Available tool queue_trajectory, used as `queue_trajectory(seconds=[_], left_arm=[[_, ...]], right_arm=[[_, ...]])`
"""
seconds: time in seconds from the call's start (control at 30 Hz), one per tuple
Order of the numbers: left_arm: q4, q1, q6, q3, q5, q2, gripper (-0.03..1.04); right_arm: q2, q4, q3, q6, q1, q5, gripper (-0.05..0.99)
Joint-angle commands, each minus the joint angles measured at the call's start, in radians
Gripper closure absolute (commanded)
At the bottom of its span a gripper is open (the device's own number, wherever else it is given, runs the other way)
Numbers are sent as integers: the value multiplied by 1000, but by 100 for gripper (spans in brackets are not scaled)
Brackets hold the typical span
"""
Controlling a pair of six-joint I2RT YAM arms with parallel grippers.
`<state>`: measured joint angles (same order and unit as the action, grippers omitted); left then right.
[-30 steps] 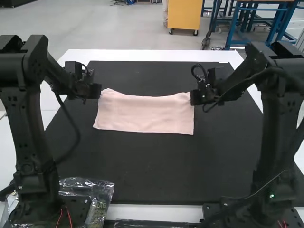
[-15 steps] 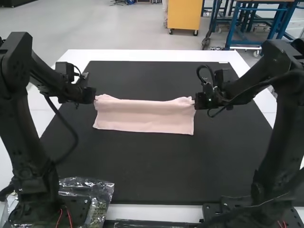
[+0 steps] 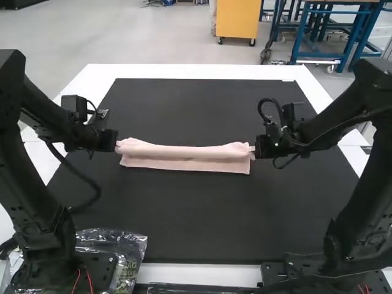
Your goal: Fold the towel.
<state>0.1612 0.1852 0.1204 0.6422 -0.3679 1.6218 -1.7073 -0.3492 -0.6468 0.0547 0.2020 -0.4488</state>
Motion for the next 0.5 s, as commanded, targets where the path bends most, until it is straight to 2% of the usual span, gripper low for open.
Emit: queue_trajectory(seconds=[0.0, 0.07, 0.1, 0.13, 0.17, 0.2, 0.23, 0.37, 0.47], left_arm=[[31, 23, 24, -35, 34, -19, 99], [69, 26, 22, -62, 35, -14, 98], [75, 25, 25, -73, 35, -10, 86], [78, 23, 33, -82, 35, -5, 62], [81, 28, 39, -85, 35, -3, 34], [81, 28, 39, -88, 35, -3, 11], [86, 28, 36, -87, 35, -5, 2], [123, 76, 16, -72, 21, -27, 3], [166, 119, -27, -56, 7, -46, 3]], right_arm=[[9, -4, 29, -9, 16, 22, 87], [-12, -4, 33, -12, 22, 24, 55], [-26, -2, 33, -13, 22, 24, 40], [-34, -1, 30, -13, 24, 27, 17], [-38, -1, 27, -13, 27, 33, 5], [-38, 1, 24, -13, 27, 33, 3], [-38, 1, 19, -13, 27, 32, 2], [-34, 1, -4, -23, 28, 28, 2], [-40, -1, -13, -27, 43, 33, 3]])
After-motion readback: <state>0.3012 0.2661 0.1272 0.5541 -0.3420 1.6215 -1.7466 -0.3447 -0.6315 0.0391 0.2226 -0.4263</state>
